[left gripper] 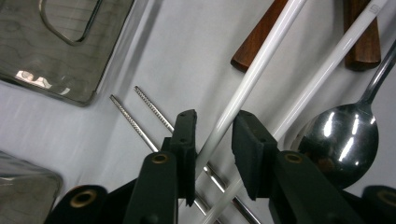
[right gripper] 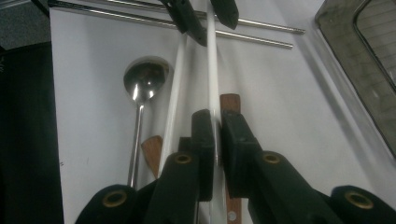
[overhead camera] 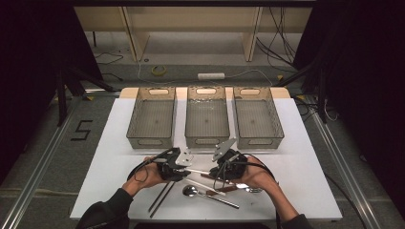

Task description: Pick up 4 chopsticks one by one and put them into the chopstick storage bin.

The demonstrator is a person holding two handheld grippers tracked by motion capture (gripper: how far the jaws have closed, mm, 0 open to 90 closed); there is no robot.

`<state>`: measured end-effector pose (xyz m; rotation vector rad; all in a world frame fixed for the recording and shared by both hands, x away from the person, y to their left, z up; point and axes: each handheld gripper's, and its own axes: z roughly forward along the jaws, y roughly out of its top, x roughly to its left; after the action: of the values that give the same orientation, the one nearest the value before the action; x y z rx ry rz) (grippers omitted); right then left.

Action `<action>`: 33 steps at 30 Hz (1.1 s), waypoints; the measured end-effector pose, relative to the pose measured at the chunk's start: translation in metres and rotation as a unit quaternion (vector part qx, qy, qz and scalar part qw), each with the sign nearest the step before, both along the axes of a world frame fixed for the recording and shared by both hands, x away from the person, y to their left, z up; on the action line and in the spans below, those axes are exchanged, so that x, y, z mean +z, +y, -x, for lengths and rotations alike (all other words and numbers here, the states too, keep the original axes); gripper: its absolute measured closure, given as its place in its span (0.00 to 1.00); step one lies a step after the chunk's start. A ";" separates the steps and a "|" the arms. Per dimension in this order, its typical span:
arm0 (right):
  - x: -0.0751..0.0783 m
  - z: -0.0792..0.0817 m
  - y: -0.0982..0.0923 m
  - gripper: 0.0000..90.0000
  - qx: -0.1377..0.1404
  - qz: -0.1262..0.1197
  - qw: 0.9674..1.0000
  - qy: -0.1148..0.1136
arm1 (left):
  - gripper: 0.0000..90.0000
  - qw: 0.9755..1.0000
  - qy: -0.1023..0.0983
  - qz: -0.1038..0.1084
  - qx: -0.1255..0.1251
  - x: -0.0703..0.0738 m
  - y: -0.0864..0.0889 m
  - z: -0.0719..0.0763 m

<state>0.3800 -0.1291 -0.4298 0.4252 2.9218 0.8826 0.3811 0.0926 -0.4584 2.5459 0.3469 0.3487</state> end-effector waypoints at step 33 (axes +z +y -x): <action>0.033 0.002 -0.033 0.41 -0.120 -0.168 0.977 -0.057 | 0.93 0.999 -0.035 -0.012 0.021 0.032 0.011 0.002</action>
<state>0.3779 -0.1620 -0.3973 0.7032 2.5500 1.3134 0.3789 0.1033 -0.4260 2.5453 0.3726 0.4604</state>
